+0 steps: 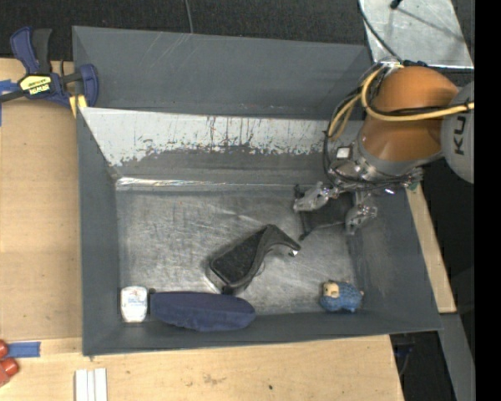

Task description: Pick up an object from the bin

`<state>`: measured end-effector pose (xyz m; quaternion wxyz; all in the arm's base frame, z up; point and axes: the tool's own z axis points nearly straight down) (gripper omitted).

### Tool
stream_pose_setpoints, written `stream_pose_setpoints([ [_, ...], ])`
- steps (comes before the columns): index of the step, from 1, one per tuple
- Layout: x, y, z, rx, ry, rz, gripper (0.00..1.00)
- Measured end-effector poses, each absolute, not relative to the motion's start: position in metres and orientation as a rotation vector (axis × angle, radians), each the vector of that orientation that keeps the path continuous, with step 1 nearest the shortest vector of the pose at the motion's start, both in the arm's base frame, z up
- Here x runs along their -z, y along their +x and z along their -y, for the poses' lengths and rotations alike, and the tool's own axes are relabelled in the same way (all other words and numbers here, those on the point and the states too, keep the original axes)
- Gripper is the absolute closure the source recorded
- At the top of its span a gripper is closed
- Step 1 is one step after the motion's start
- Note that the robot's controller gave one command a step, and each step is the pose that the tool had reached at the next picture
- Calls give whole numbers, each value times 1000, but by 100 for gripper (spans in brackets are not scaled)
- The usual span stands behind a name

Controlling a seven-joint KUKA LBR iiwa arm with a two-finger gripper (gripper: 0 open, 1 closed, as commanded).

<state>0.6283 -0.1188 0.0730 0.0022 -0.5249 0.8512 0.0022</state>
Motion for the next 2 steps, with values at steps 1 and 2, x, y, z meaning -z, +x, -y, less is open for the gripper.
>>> stream_pose_setpoints([
  [1,-73,628,124,-13,-1644,-2666,0],
  [2,-74,629,128,-17,-1575,-2703,0],
])
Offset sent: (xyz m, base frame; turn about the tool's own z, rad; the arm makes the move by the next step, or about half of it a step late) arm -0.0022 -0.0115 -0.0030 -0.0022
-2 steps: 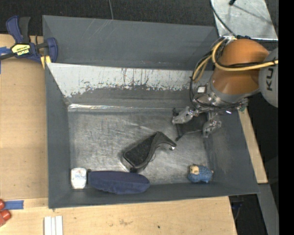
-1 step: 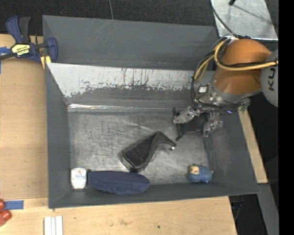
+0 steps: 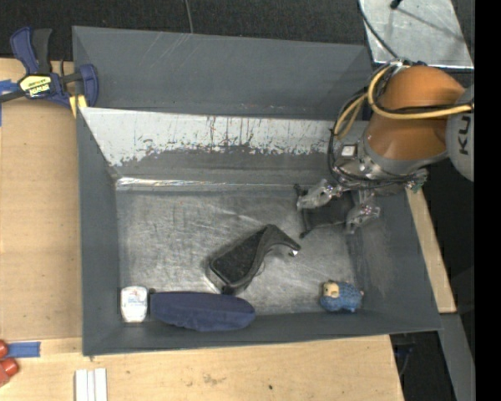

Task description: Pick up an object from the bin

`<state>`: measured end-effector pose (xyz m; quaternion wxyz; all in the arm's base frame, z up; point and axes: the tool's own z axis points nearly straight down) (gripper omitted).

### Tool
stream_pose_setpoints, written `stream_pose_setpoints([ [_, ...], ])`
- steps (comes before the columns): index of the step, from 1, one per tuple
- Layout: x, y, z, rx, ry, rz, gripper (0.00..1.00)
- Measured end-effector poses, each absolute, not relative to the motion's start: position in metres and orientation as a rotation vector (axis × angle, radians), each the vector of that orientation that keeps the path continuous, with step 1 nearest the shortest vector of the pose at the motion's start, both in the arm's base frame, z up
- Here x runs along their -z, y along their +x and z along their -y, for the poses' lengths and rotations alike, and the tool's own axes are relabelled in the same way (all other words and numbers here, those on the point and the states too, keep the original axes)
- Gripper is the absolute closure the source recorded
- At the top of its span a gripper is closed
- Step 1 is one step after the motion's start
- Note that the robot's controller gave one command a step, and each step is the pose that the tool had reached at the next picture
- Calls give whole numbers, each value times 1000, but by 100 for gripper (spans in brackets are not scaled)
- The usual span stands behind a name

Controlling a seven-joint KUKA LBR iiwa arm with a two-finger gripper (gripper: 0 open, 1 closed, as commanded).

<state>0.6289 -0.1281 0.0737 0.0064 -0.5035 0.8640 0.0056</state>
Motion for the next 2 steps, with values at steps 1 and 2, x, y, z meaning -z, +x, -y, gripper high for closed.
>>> stream_pose_setpoints([
  [1,-74,628,122,4,-1398,-2806,0],
  [2,-77,616,139,-17,-1531,-2713,0],
])
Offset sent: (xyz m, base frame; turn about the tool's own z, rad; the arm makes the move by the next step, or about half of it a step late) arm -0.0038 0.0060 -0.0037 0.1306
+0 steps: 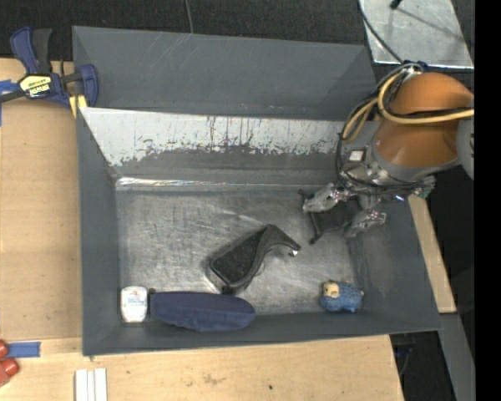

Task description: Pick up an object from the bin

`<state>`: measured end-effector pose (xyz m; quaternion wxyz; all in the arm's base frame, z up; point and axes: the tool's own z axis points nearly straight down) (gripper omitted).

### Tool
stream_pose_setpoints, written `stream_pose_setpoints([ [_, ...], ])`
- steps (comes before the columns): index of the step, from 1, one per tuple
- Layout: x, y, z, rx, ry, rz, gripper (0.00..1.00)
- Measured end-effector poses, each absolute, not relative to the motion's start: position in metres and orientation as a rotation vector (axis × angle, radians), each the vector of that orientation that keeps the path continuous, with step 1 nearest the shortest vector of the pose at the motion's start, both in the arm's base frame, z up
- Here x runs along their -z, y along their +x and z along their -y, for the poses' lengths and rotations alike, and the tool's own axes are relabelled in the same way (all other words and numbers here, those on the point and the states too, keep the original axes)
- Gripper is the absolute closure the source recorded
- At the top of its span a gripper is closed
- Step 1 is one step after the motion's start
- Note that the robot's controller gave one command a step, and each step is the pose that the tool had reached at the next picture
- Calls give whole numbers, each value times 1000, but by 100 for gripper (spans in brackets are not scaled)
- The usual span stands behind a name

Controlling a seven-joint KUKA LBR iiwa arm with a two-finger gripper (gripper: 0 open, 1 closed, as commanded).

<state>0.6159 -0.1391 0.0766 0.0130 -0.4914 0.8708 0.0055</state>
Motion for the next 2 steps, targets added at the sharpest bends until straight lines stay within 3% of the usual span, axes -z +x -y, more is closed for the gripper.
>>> stream_pose_setpoints([
  [1,-74,622,137,5,-1086,-2934,0],
  [2,-79,627,122,3,-931,-2992,0],
])
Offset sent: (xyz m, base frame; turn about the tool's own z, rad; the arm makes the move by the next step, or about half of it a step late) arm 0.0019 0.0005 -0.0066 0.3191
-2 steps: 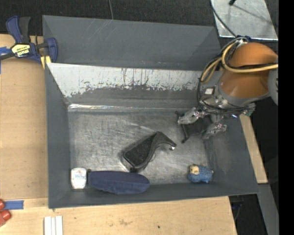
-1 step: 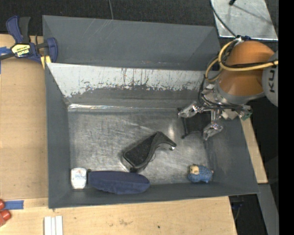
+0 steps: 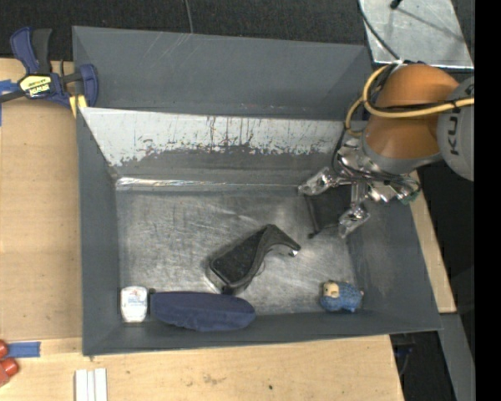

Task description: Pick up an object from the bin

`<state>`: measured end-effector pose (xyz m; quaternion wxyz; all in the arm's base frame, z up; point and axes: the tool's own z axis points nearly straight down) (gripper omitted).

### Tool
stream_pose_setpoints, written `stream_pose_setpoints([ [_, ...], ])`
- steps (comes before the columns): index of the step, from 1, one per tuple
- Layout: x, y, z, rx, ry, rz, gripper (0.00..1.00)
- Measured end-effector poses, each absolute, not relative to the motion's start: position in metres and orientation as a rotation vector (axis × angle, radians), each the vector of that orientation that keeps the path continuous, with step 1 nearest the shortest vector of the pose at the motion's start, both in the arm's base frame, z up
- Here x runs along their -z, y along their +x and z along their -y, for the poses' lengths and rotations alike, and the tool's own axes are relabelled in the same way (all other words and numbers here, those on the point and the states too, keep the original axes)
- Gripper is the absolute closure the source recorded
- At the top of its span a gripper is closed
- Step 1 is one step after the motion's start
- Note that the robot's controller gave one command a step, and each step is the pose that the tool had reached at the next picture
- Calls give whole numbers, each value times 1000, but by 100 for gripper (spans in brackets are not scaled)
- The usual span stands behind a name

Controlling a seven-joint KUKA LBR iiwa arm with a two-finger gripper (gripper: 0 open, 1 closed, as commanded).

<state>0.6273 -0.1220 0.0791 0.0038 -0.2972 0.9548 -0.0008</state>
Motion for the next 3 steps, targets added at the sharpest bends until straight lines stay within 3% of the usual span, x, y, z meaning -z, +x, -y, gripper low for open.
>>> stream_pose_setpoints([
  [1,-80,628,122,5,-933,-2991,100],
  [2,-137,630,126,7,-914,-2996,100],
  [3,-179,627,133,7,-967,-2980,100],
])
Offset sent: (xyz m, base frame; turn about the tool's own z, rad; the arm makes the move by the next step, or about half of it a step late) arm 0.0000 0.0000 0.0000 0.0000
